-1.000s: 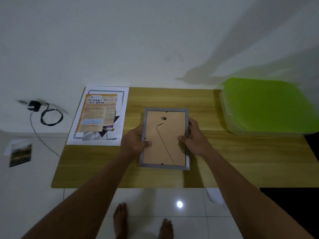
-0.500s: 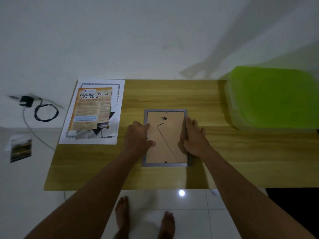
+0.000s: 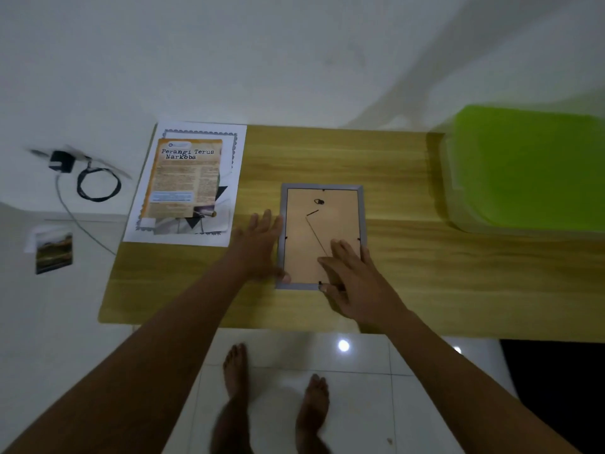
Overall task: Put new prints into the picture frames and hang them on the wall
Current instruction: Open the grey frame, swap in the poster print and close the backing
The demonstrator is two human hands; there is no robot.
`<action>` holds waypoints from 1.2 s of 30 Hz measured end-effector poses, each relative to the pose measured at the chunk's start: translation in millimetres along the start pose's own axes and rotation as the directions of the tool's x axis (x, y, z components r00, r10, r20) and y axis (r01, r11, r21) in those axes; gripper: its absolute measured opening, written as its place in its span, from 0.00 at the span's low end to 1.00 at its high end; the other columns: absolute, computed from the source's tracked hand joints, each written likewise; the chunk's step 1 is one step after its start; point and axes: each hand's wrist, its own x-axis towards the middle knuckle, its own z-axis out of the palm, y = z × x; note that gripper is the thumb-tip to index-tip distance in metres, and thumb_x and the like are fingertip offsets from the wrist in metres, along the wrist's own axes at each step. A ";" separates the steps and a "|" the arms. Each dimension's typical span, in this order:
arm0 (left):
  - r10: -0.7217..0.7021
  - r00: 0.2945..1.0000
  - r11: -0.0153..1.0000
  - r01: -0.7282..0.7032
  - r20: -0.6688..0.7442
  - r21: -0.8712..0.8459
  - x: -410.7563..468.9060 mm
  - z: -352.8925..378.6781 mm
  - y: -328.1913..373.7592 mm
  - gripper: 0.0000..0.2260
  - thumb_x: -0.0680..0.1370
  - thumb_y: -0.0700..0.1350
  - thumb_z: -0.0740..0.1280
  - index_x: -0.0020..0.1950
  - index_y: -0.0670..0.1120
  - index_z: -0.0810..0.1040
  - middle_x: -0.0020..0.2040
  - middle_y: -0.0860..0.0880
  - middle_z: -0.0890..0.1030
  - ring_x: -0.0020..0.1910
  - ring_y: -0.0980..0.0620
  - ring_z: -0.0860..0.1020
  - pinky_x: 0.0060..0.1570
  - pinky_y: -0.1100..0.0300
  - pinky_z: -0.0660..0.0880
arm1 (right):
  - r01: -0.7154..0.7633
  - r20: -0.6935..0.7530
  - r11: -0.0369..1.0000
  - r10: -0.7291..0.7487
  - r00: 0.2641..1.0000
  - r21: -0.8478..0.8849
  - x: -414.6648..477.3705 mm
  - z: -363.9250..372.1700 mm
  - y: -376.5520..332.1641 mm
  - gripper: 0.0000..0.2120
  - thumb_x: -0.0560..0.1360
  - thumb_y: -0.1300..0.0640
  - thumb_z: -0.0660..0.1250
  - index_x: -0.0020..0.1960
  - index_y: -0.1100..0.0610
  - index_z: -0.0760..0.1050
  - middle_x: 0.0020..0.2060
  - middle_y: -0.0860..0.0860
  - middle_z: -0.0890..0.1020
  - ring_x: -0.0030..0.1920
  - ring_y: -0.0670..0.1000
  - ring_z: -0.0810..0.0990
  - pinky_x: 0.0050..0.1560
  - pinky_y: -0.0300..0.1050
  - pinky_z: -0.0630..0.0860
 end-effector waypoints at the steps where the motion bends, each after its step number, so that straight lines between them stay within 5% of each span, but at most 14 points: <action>1: 0.002 1.000 1.000 -0.001 -0.005 0.006 0.6 0.9 -0.2 0.58 0.66 0.63 0.75 0.80 0.49 0.37 0.79 0.46 0.36 0.78 0.41 0.38 0.74 0.38 0.45 | 0.013 -0.008 1.000 -0.013 1.000 -0.005 -2.5 4.1 -0.3 0.23 0.81 0.43 0.57 0.73 0.51 0.68 0.78 0.58 0.59 0.79 0.57 0.52 0.77 0.60 0.44; 10: 0.011 1.000 1.000 -0.011 0.008 -0.002 3.2 2.1 -3.5 0.57 0.67 0.63 0.75 0.79 0.51 0.35 0.79 0.46 0.35 0.78 0.41 0.36 0.74 0.40 0.46 | 0.007 -0.078 0.996 -0.001 0.997 0.084 -5.2 15.5 -10.0 0.09 0.79 0.53 0.63 0.57 0.52 0.75 0.75 0.61 0.65 0.78 0.64 0.55 0.74 0.71 0.47; 16: 0.012 1.000 1.000 -0.012 0.008 0.006 5.1 2.9 -4.2 0.57 0.67 0.64 0.74 0.79 0.52 0.35 0.79 0.46 0.36 0.78 0.41 0.37 0.75 0.39 0.47 | -0.053 -0.130 0.983 0.077 0.989 0.178 -2.3 18.7 -14.9 0.08 0.75 0.62 0.67 0.53 0.55 0.78 0.76 0.61 0.63 0.79 0.63 0.52 0.76 0.65 0.39; 28: 0.013 1.000 1.000 -0.013 0.001 -0.016 5.1 5.3 -6.3 0.57 0.67 0.64 0.74 0.78 0.54 0.34 0.79 0.47 0.35 0.77 0.42 0.36 0.74 0.41 0.45 | -0.032 -0.160 0.974 0.069 0.985 0.226 -3.4 23.2 -16.8 0.10 0.71 0.66 0.69 0.48 0.54 0.76 0.73 0.62 0.69 0.77 0.66 0.57 0.72 0.75 0.47; 32: 0.017 1.000 1.000 -0.017 0.000 -0.021 4.3 5.5 -6.9 0.57 0.66 0.65 0.74 0.78 0.54 0.34 0.79 0.47 0.35 0.77 0.43 0.36 0.75 0.40 0.45 | -0.039 -0.105 0.983 0.058 0.993 0.180 -6.4 15.4 -13.5 0.08 0.77 0.54 0.67 0.55 0.52 0.76 0.76 0.58 0.66 0.78 0.62 0.55 0.74 0.72 0.49; 36: 0.020 1.000 0.999 -0.020 0.000 -0.025 5.0 6.2 -7.6 0.58 0.65 0.68 0.73 0.78 0.54 0.34 0.79 0.47 0.34 0.77 0.42 0.35 0.74 0.39 0.45 | -0.199 -0.137 0.950 0.236 0.962 0.240 5.1 -17.7 4.2 0.24 0.81 0.44 0.58 0.75 0.50 0.64 0.78 0.53 0.59 0.79 0.55 0.51 0.77 0.61 0.46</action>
